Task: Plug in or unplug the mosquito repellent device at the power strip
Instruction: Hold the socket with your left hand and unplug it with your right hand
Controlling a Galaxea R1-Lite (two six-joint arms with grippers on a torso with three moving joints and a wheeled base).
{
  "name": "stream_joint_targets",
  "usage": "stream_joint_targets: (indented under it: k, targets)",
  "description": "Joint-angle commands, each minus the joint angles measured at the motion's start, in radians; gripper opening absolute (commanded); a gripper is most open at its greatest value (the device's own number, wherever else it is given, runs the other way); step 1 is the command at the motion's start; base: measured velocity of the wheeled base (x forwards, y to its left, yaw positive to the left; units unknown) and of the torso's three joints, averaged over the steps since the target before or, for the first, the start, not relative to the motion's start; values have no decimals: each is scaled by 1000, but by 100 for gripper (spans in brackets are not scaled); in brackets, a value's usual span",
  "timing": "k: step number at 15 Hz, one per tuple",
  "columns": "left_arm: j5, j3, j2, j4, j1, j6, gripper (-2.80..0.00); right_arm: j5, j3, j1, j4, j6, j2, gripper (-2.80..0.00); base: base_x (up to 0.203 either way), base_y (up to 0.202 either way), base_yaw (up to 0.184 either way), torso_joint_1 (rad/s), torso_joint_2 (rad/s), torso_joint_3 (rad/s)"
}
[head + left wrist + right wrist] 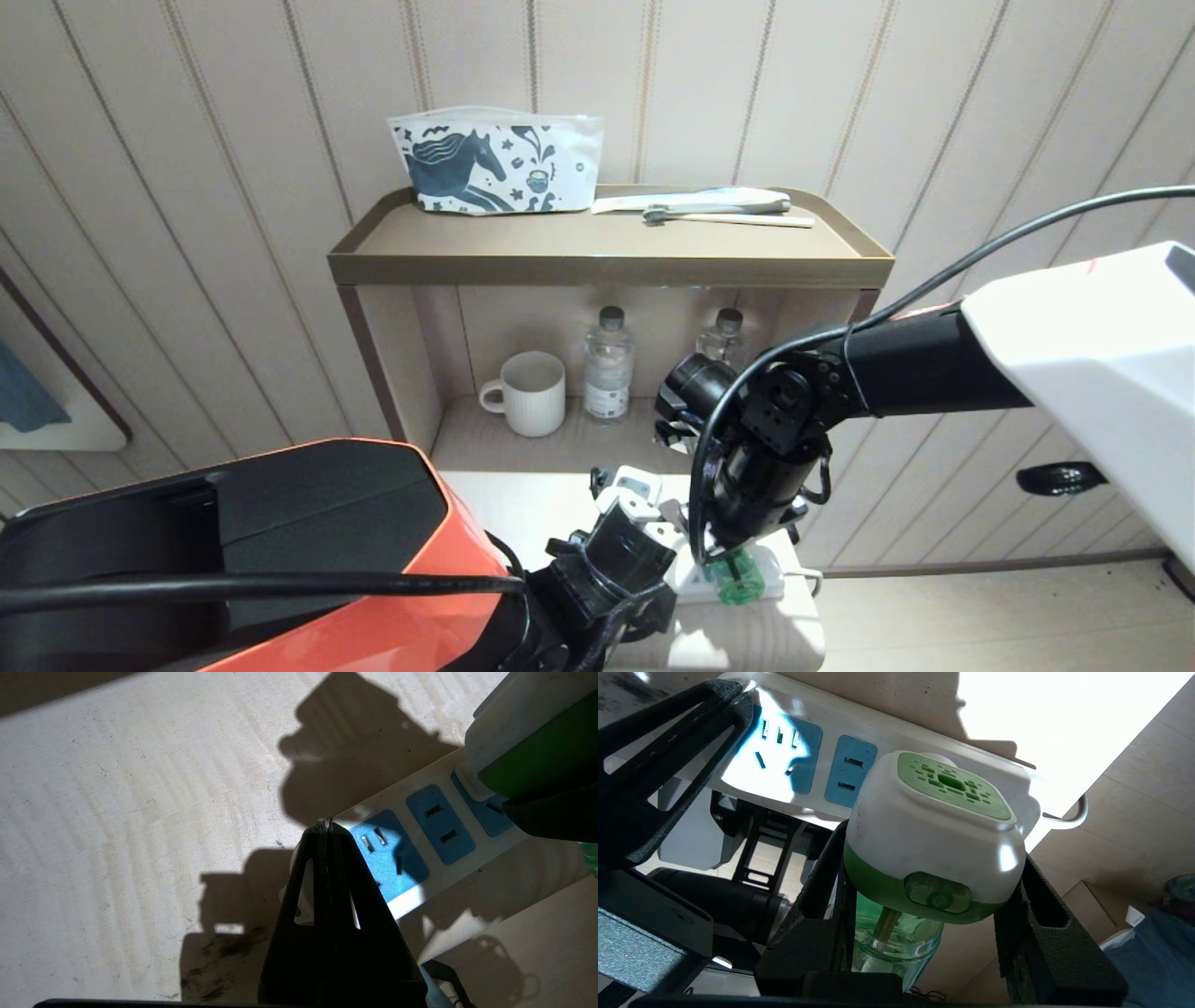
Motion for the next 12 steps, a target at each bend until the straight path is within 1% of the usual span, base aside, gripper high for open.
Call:
stream_joint_targets:
  k: [1,5,12]
  targets:
    - [0,10,6,-2,-13,-5,-280,-1,0,0,4,1,5,-280,0,0,0,0,0,0]
    - [0,26,6,-2,-22,-13,-280,-1,-1,1,4,1,8,-280,0,0,0,0,0,0]
    - [4,41,40,-19,-63,-13,-280,-2,-17,3,5,3,7,-280,0,0,0,0,0,0]
